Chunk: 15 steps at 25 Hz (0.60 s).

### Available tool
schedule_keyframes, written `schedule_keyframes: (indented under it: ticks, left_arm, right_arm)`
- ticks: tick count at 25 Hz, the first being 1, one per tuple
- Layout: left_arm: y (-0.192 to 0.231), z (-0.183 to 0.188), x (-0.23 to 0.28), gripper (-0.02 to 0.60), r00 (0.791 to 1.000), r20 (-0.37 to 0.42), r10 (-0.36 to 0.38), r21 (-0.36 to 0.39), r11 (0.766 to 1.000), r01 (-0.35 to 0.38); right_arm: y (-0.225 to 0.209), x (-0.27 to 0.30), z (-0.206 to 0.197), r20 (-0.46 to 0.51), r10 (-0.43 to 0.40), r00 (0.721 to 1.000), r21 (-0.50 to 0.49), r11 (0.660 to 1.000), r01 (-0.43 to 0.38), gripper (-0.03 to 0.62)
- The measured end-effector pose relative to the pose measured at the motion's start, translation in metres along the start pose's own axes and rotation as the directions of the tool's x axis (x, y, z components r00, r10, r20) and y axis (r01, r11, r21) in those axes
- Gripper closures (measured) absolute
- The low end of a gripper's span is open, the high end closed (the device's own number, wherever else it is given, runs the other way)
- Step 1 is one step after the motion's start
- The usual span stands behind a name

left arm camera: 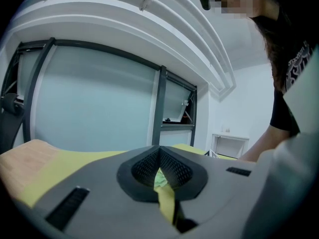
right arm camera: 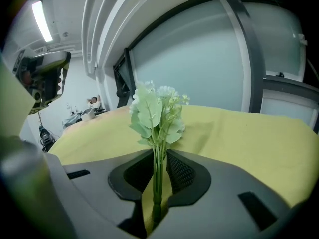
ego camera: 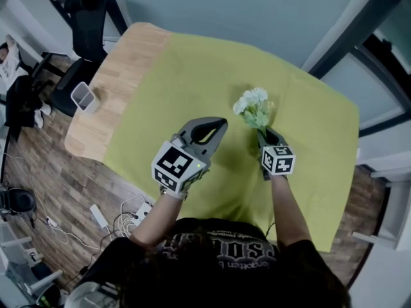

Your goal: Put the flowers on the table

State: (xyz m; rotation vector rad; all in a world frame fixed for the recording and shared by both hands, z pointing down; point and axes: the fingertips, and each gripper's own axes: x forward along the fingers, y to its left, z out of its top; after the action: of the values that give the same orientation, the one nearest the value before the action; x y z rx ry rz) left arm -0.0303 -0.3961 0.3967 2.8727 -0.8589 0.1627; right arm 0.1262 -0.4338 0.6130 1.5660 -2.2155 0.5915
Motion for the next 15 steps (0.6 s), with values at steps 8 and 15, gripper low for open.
schedule_keyframes:
  ticks: [8, 15]
  left_arm:
    - [-0.004, -0.003, -0.001, 0.583, 1.000, -0.006, 0.011, -0.019, 1.000, -0.011]
    - [-0.008, -0.003, 0.000, 0.583, 1.000, -0.004, 0.018, -0.020, 1.000, -0.018]
  right_arm:
    - [0.000, -0.003, -0.008, -0.036, 0.013, 0.999, 0.021, 1.000, -0.012, 0.488]
    - [0.017, -0.007, -0.021, -0.109, 0.098, 0.989, -0.056, 0.993, -0.104, 0.321]
